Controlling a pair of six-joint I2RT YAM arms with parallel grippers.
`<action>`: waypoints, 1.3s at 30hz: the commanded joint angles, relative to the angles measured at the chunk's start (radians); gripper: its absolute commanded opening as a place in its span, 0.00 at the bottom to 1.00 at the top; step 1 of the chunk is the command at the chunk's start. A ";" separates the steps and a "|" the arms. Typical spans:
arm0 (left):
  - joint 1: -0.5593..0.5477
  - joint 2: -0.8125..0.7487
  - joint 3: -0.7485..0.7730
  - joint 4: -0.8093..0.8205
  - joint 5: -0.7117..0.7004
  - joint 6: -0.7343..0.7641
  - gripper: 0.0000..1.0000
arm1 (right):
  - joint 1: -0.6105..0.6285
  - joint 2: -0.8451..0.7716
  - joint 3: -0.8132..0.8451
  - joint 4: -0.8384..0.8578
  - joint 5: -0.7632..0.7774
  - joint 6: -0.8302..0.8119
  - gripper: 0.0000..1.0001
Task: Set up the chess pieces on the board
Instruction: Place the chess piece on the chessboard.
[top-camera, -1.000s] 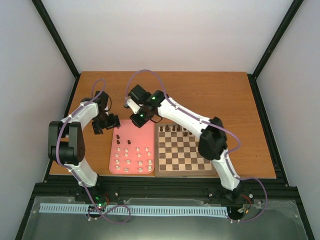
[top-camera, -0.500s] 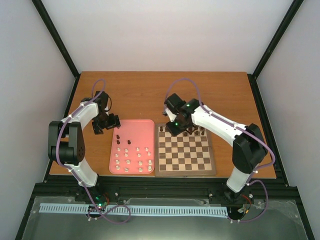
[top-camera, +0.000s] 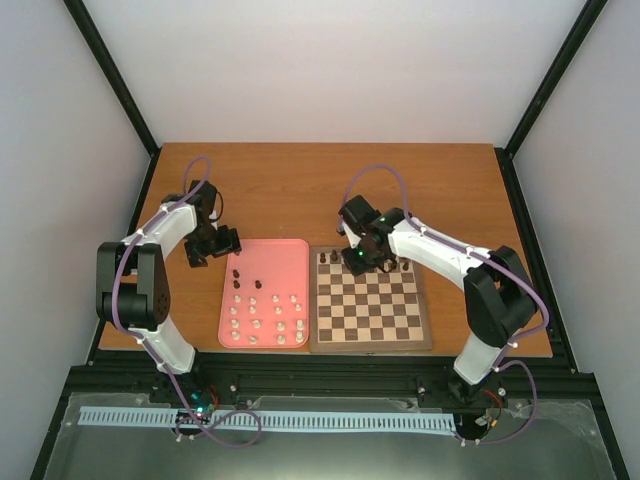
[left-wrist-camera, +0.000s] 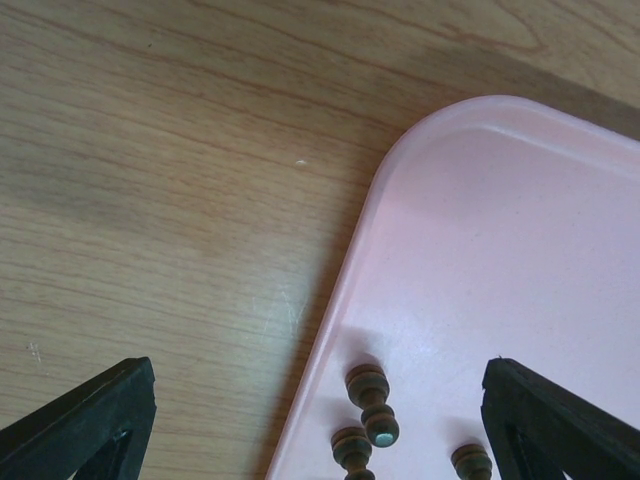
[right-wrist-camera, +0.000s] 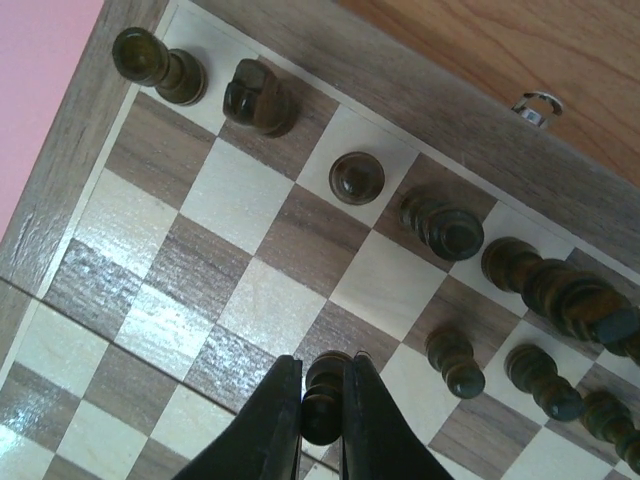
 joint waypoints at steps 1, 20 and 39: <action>0.002 0.006 0.029 0.010 0.011 0.014 1.00 | -0.014 0.024 -0.015 0.067 0.023 0.015 0.07; 0.002 0.013 0.029 0.020 0.025 0.020 1.00 | -0.041 0.069 -0.026 0.099 0.010 0.007 0.10; 0.003 0.020 0.037 0.017 0.029 0.024 1.00 | -0.042 0.077 -0.042 0.124 0.007 0.003 0.14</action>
